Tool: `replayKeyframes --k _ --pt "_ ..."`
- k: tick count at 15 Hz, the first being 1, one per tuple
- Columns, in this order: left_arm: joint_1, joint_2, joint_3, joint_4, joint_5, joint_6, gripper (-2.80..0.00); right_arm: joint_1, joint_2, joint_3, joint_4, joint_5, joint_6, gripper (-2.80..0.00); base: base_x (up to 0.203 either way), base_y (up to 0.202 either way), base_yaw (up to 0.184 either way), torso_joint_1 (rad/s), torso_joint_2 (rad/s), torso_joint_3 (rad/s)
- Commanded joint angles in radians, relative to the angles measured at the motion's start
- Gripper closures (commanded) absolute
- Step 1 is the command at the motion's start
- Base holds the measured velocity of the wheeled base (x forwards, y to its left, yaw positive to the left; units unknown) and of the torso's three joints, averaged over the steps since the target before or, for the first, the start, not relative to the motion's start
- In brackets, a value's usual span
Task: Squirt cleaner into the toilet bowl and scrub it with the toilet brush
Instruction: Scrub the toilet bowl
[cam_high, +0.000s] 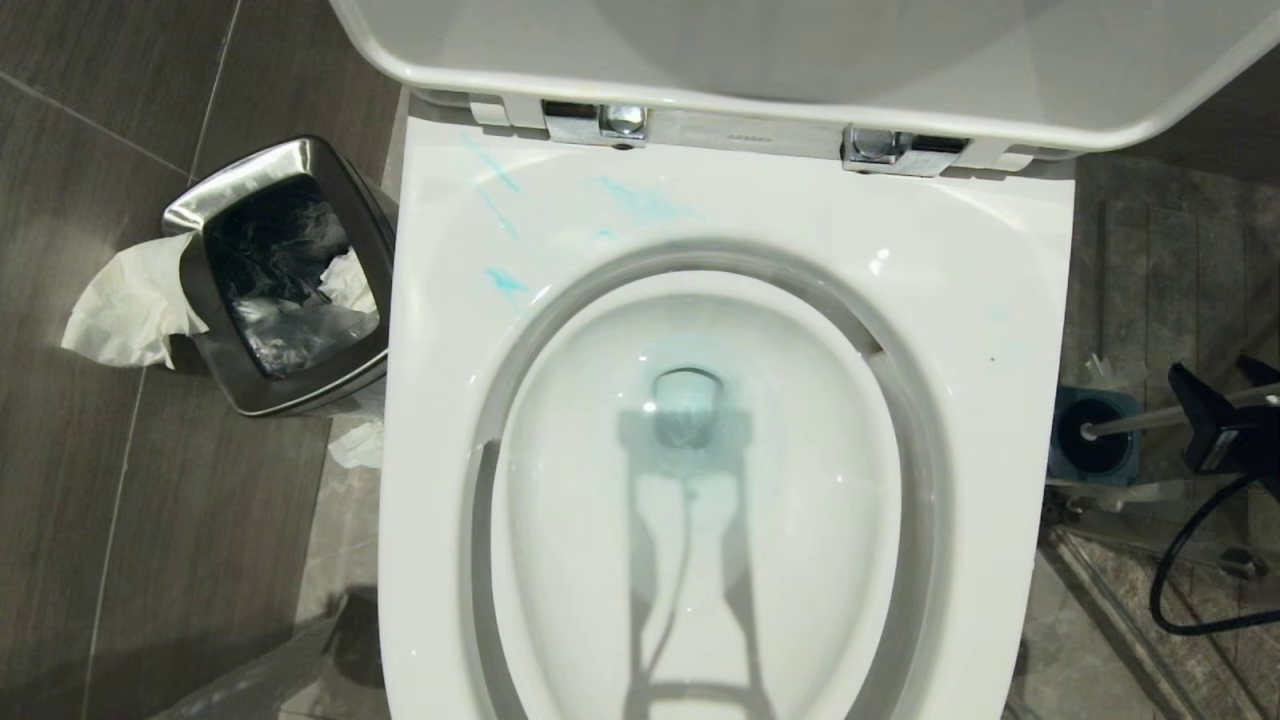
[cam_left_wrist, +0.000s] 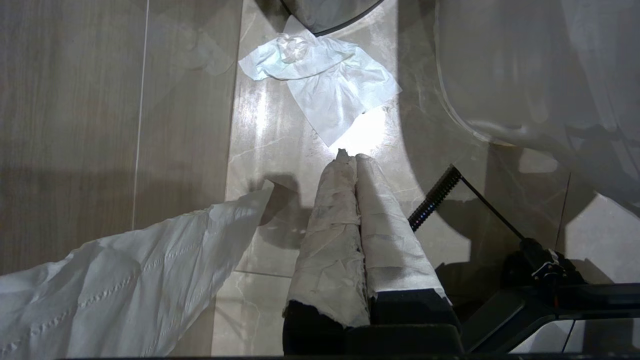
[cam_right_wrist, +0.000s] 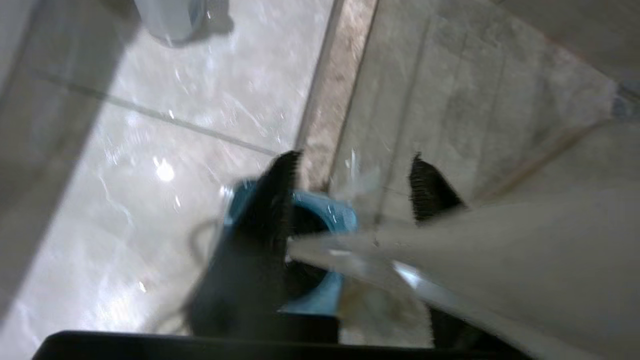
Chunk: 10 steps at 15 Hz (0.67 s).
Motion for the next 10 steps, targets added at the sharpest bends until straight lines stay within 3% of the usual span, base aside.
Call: replayKeyframes --k 1,10 --pt "0.0 0.001 0.002 0.0 0.0 0.0 0.0 0.0 -0.033 0.054 -0.009 0.003 -0.012 0.0 0.0 0.0 0.0 0.0 0.0 0.0" --pt "0.0 0.0 0.002 0.0 0.0 0.0 0.0 -0.001 -0.1 0.139 -0.009 0.003 -0.005 0.0 0.0 0.0 0.0 0.0 0.0 0.0"
